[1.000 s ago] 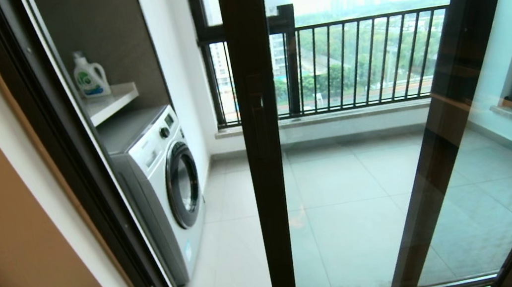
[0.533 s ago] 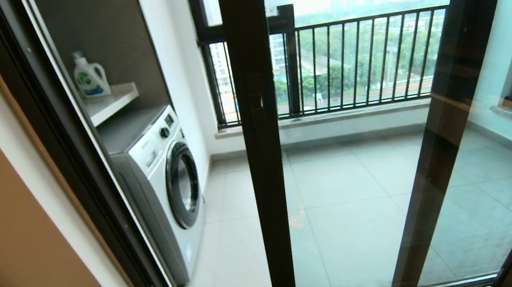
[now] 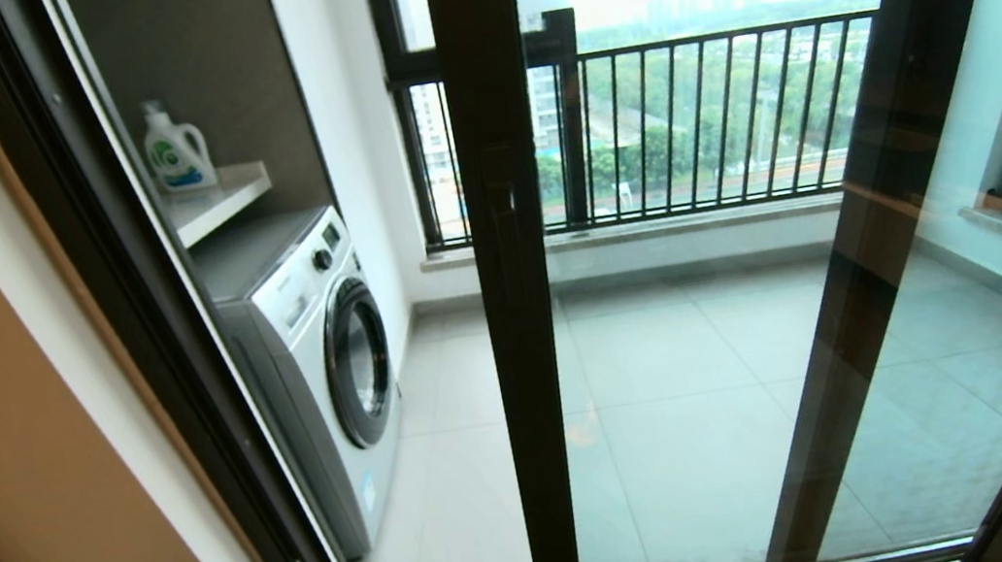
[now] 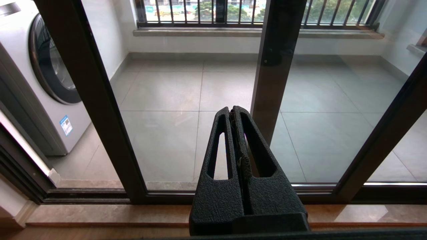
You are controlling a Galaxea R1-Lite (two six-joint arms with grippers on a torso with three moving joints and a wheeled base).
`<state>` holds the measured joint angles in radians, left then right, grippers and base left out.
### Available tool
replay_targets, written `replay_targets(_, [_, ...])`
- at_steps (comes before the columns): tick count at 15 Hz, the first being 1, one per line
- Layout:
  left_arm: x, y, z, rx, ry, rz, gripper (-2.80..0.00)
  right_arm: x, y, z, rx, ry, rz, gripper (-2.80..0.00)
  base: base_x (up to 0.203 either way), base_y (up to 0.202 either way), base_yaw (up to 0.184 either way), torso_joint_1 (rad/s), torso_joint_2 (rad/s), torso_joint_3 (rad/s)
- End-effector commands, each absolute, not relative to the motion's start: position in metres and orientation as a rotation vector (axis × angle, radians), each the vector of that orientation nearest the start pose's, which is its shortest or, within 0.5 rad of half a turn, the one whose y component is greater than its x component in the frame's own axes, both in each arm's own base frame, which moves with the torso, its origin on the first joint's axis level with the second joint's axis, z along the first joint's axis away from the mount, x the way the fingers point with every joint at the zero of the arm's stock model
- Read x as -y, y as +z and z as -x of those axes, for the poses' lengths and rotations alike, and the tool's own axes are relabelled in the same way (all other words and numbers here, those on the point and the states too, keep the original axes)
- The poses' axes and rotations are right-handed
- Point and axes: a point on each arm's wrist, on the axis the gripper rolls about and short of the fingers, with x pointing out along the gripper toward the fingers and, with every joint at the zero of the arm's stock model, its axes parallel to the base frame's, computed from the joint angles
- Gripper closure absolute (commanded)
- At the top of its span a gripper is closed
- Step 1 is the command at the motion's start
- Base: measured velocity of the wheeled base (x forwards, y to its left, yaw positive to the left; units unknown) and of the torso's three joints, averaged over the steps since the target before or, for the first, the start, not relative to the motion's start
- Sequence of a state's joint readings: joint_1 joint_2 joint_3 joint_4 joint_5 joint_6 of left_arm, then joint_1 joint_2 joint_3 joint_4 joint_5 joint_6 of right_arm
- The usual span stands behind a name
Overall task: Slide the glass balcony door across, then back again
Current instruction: Open the slid door
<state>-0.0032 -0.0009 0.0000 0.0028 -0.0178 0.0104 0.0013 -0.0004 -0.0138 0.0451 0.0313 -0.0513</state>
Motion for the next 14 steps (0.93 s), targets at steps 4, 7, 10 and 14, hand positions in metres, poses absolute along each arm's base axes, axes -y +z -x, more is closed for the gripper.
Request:
replay_targets(4, [0.0, 0.075, 0.023, -0.004, -0.02, -0.011, 0.0, -0.001, 0.075, 0.024, -0.03, 0.035, 0.052, 0.0, 0.0, 0.0, 0.0, 0.0, 0.0, 0.0])
replay_targets(7, [0.0, 0.075, 0.023, -0.004, -0.02, -0.011, 0.0, -0.001, 0.075, 0.024, -0.031, 0.032, 0.05, 0.0, 0.0, 0.0, 0.0, 0.0, 0.0, 0.0])
replay_targets(10, [0.0, 0.075, 0.023, -0.004, -0.02, -0.011, 0.0, -0.001, 0.076, 0.022, -0.046, 0.064, 0.205, 0.0, 0.0, 0.0, 0.0, 0.0, 0.0, 0.0])
replay_targets(14, [0.0, 0.075, 0.023, -0.005, -0.017, -0.011, 0.0, -0.003, 0.133, -0.002, -0.09, 0.166, 0.117, 0.0, 0.0, 0.0, 0.0, 0.0, 0.0, 0.0])
